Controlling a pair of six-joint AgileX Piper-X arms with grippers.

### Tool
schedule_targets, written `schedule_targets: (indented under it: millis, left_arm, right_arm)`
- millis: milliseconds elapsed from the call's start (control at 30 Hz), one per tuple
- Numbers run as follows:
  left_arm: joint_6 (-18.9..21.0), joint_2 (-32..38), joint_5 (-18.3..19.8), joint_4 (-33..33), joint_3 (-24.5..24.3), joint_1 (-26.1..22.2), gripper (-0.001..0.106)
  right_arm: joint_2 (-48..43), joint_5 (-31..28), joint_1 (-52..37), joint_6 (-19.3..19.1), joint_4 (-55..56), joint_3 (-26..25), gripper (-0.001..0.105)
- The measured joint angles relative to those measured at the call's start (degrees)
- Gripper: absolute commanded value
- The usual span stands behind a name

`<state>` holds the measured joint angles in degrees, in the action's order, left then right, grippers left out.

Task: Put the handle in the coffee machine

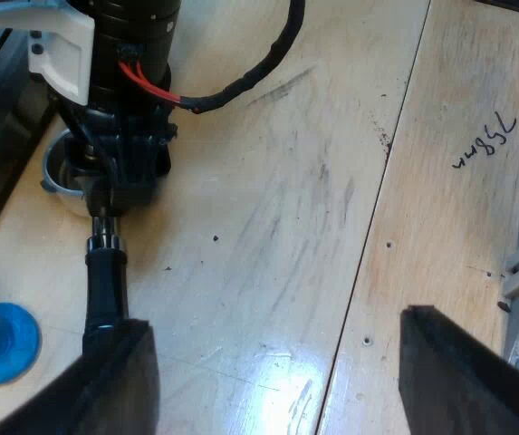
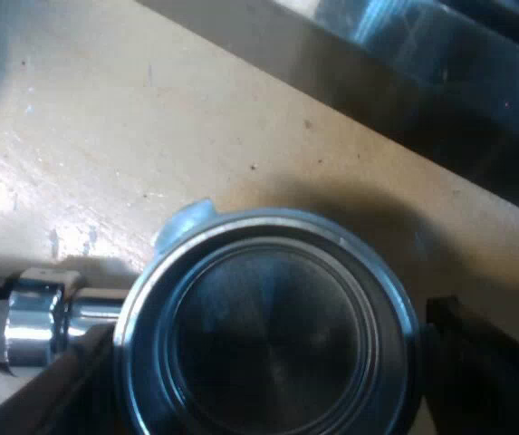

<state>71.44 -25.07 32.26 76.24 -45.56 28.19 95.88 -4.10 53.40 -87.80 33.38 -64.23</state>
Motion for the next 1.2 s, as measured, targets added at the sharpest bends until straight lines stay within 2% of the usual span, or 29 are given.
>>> schedule_targets:
  millis: [367,733,1200]
  left_arm:
    - [0.0,0.0,0.0,0.0,0.0,0.0,0.059]
    - [0.0,0.0,0.0,0.0,0.1,0.0,0.059]
    - [0.0,0.0,0.0,0.0,0.1,0.0,0.059]
  right_arm:
    - [-0.7,0.0,0.1,-0.2,2.5,0.0,0.000]
    - [-7.3,0.0,0.1,0.4,11.3,0.0,0.000]
    - [-14.9,0.0,0.1,6.7,18.0,0.0,0.000]
